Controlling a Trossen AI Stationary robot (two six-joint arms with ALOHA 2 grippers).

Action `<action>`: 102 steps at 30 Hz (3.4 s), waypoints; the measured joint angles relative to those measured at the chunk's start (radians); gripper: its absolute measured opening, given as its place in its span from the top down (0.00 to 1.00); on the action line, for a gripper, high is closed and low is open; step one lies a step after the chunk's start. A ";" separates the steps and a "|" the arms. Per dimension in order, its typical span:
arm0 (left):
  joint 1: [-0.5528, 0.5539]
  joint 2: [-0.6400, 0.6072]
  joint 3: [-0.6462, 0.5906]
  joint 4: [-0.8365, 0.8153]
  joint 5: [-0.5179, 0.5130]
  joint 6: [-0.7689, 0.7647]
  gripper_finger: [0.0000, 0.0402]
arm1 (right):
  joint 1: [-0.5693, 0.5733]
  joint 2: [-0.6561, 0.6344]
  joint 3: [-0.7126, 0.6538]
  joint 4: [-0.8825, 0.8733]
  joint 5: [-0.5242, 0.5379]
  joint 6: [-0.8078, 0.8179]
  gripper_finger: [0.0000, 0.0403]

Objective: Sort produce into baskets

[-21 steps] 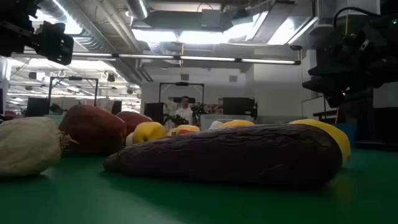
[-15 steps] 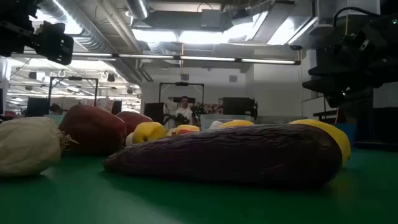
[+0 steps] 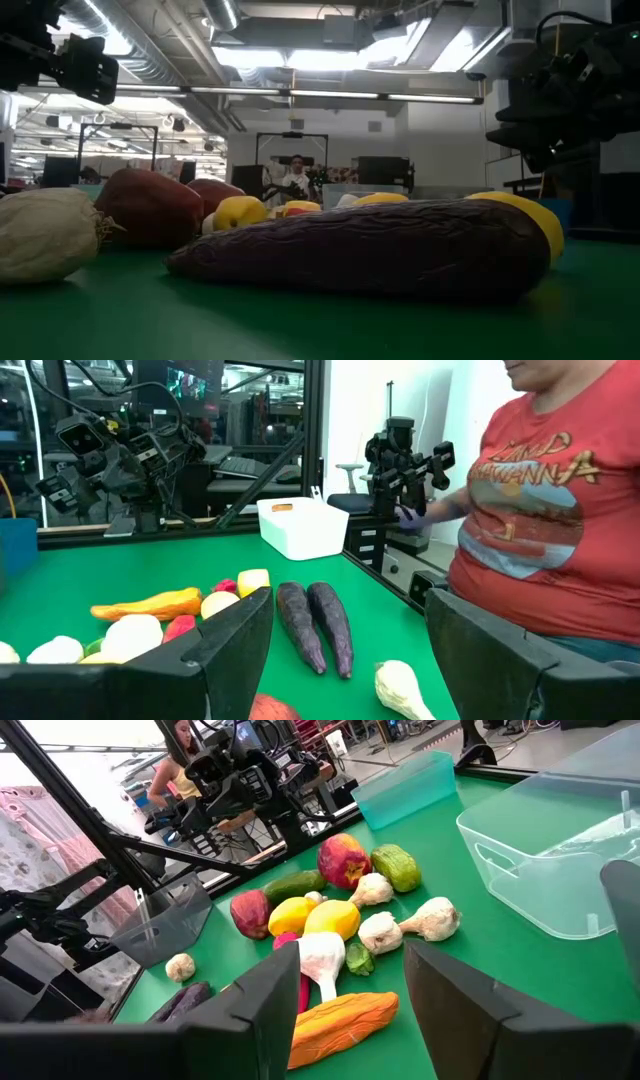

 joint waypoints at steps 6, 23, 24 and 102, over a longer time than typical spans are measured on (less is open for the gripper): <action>0.000 0.000 0.000 0.000 0.000 0.000 0.36 | 0.000 0.000 0.000 0.000 0.000 0.000 0.55; -0.004 0.000 0.000 0.000 0.001 -0.285 0.36 | 0.000 0.000 0.000 0.000 0.000 -0.005 0.55; -0.004 0.000 0.000 0.000 0.001 -0.314 0.36 | 0.000 0.000 0.000 0.000 0.000 -0.005 0.55; -0.004 0.322 0.348 0.383 -0.701 -0.012 0.36 | 0.001 0.369 0.823 -0.644 0.152 -0.431 0.55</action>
